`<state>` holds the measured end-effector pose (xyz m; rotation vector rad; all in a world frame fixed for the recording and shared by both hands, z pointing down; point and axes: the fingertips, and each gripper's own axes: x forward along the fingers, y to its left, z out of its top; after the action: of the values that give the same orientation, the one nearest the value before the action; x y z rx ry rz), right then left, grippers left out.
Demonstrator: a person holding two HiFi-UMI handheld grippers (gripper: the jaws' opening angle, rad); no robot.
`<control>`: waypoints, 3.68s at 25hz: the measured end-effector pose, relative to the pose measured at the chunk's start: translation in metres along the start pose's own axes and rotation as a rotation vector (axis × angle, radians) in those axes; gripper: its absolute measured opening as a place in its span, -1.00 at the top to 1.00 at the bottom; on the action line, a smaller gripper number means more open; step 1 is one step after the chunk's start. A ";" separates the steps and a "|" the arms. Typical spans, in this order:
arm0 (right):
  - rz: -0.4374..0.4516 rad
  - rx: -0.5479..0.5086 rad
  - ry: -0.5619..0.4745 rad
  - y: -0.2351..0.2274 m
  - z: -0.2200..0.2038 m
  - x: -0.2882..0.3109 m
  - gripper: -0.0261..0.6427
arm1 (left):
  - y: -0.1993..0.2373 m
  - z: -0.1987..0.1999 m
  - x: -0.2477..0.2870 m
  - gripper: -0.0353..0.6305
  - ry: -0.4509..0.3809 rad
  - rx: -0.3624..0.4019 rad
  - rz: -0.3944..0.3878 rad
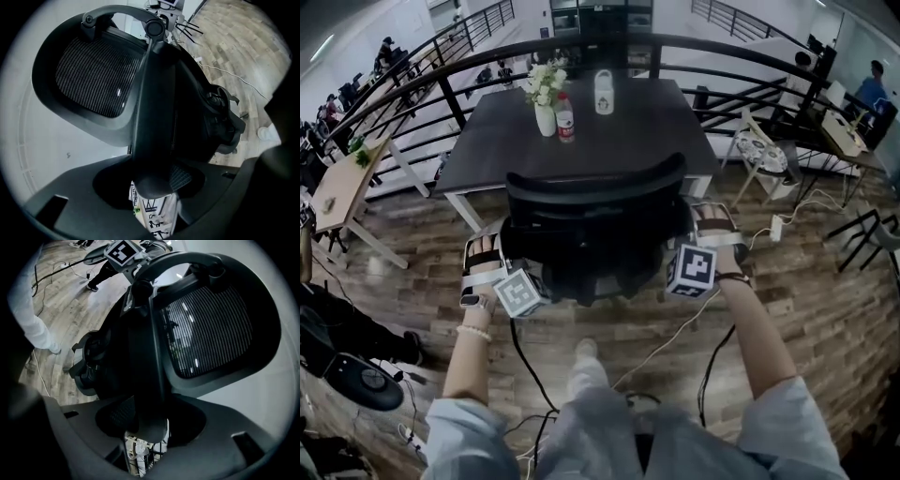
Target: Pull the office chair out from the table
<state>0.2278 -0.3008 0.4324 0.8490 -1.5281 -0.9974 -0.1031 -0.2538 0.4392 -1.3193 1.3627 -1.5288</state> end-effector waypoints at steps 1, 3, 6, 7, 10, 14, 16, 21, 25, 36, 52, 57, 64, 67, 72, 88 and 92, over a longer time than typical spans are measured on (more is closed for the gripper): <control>-0.001 0.001 -0.005 0.003 -0.002 -0.006 0.33 | -0.004 -0.001 -0.010 0.26 0.006 0.002 0.005; -0.006 0.000 -0.020 0.007 -0.004 -0.018 0.33 | -0.009 0.000 -0.031 0.25 0.005 -0.015 0.002; -0.014 -0.006 -0.032 0.014 -0.006 -0.037 0.33 | -0.015 0.001 -0.058 0.25 -0.006 -0.032 0.019; -0.019 -0.008 -0.032 0.018 -0.008 -0.042 0.33 | -0.018 0.000 -0.064 0.25 -0.002 -0.028 0.023; -0.040 -0.007 -0.045 0.028 -0.011 -0.059 0.33 | -0.023 -0.004 -0.085 0.25 0.019 -0.014 0.019; -0.043 -0.013 -0.045 0.039 -0.006 -0.084 0.32 | -0.027 -0.010 -0.109 0.25 0.027 -0.023 0.032; -0.050 -0.020 -0.032 0.040 -0.005 -0.091 0.33 | -0.028 -0.012 -0.115 0.25 0.028 -0.026 0.035; -0.060 -0.014 -0.034 0.046 0.001 -0.108 0.32 | -0.030 -0.018 -0.126 0.25 0.039 -0.034 0.034; -0.067 0.000 -0.034 0.052 0.003 -0.123 0.32 | -0.032 -0.022 -0.133 0.25 0.053 -0.043 0.023; -0.075 -0.007 -0.043 0.059 0.018 -0.130 0.32 | -0.030 -0.038 -0.125 0.22 0.084 -0.108 0.022; -0.001 0.360 -0.195 0.056 0.021 -0.159 0.24 | -0.029 -0.042 -0.162 0.14 0.029 -0.479 -0.047; 0.054 0.582 -0.268 0.056 0.027 -0.179 0.26 | -0.035 -0.033 -0.189 0.30 0.012 -0.691 -0.099; 0.101 0.959 -0.392 0.044 0.038 -0.209 0.56 | -0.021 0.002 -0.223 0.63 -0.059 -0.990 -0.136; 0.091 1.054 -0.423 0.035 0.040 -0.221 0.72 | -0.011 0.017 -0.236 0.63 -0.095 -1.039 -0.139; 0.077 1.120 -0.439 0.030 0.040 -0.232 0.92 | -0.004 0.033 -0.249 0.79 -0.131 -1.106 -0.141; 0.196 1.132 -0.436 0.051 0.056 -0.237 0.91 | 0.004 0.069 -0.264 0.88 -0.217 -1.113 -0.214; 0.207 1.118 -0.439 0.051 0.057 -0.239 0.91 | 0.007 0.072 -0.266 0.88 -0.234 -1.095 -0.208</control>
<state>0.2126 -0.0550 0.3820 1.2125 -2.5452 -0.0794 0.0304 -0.0240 0.3651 -2.2348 2.0352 -0.6230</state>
